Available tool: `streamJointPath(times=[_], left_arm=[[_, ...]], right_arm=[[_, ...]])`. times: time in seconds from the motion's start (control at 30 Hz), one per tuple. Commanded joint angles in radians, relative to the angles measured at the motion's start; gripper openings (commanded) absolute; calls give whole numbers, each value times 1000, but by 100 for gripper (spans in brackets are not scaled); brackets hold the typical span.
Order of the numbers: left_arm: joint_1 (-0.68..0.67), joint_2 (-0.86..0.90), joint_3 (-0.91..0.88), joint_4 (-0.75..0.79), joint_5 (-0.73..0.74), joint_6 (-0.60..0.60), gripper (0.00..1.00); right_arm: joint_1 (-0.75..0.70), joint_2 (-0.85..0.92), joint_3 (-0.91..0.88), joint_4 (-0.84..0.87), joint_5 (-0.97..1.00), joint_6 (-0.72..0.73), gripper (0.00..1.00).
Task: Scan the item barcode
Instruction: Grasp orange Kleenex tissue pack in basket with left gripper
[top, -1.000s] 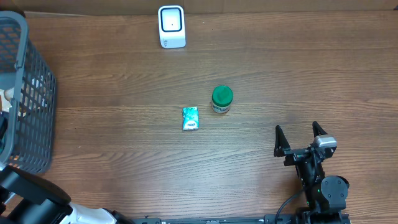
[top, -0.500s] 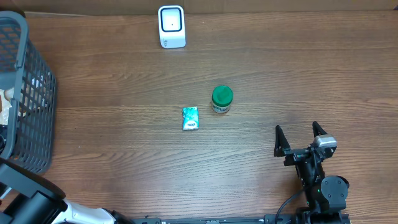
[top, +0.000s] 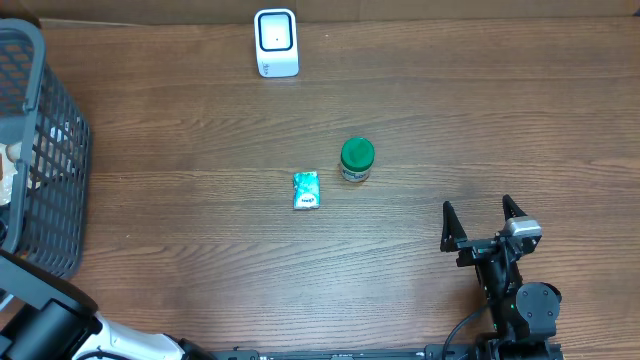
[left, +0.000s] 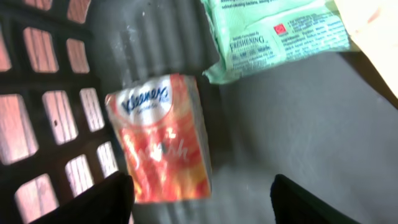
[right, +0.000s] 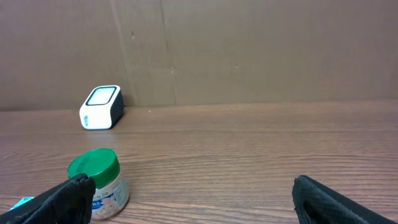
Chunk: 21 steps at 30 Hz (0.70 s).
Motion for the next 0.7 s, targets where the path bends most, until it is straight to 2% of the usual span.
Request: streamJointPath(times=[0.0, 0.2, 0.3, 0.33, 0.37, 0.4, 0.47, 0.67], left_arm=[[7, 44, -10, 27, -30, 2, 68], [7, 117, -10, 66, -28, 1, 67], [5, 153, -10, 75, -10, 1, 59], [5, 158, -10, 75, -1, 1, 55], [5, 158, -10, 75, 5, 1, 45], [5, 158, -10, 76, 7, 1, 25], [5, 158, -9, 79, 18, 1, 4], [5, 154, 58, 2, 122, 2, 4]], right_arm=[[6, -7, -11, 4, -5, 4, 100], [6, -7, -11, 4, -5, 4, 100], [6, -7, -11, 4, -5, 4, 100], [6, -7, -11, 4, -5, 4, 100], [6, -7, -11, 4, -5, 4, 100], [6, -7, -11, 4, -5, 4, 100], [6, -7, -11, 4, -5, 4, 100], [6, -7, -11, 4, -5, 4, 100]])
